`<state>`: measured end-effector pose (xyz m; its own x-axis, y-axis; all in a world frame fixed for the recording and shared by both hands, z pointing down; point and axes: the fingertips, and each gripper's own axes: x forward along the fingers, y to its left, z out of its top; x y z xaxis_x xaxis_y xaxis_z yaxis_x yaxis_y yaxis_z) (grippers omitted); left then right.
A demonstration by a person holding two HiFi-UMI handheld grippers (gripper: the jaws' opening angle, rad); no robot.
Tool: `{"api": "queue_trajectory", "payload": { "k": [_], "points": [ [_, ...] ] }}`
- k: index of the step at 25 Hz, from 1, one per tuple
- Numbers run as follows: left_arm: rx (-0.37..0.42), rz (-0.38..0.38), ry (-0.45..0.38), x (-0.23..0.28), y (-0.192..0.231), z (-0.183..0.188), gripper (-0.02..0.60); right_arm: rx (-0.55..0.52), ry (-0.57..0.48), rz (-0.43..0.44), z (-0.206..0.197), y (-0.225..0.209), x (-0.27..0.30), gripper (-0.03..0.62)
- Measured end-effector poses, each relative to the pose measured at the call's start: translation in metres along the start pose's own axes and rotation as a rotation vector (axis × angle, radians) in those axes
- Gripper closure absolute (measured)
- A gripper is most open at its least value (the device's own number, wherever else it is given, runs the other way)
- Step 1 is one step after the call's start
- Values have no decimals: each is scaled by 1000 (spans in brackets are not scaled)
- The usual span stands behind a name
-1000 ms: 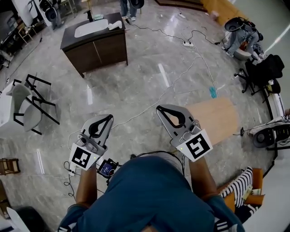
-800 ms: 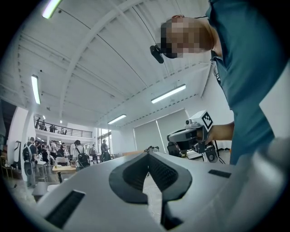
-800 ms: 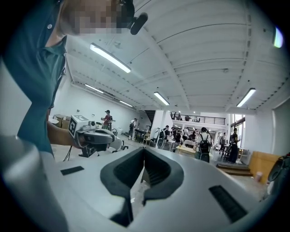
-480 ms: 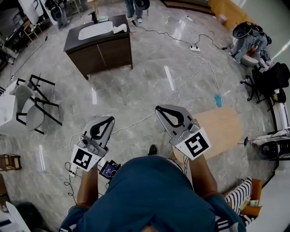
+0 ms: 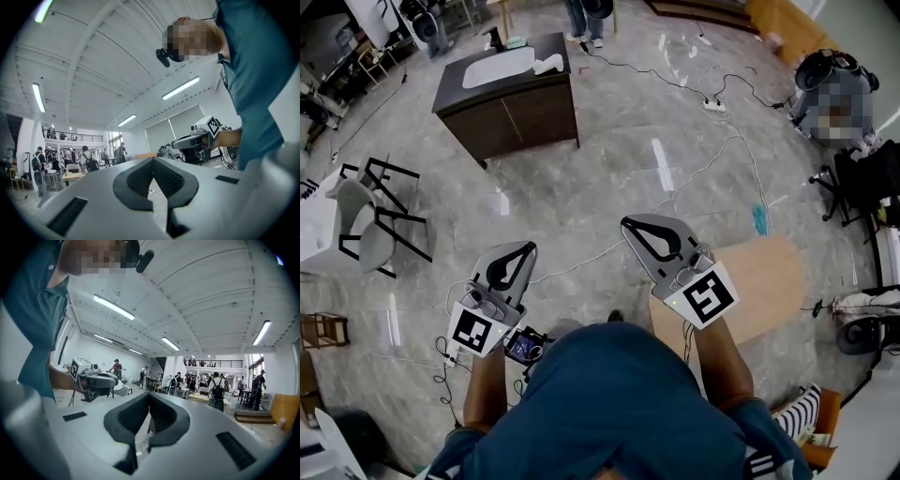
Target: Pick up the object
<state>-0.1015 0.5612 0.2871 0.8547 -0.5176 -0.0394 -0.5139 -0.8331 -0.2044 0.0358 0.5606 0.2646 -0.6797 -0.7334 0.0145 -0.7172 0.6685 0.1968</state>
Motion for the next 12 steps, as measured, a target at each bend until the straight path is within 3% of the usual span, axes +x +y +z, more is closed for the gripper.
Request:
{"api": "queue_trajectory", "payload": {
  "k": [5, 12],
  "points": [
    [-6, -15, 25, 21, 10, -7, 577, 25, 2, 3, -11, -20, 10, 579],
    [-27, -54, 21, 38, 63, -23, 577, 47, 32, -49, -20, -42, 49, 579]
  ]
}}
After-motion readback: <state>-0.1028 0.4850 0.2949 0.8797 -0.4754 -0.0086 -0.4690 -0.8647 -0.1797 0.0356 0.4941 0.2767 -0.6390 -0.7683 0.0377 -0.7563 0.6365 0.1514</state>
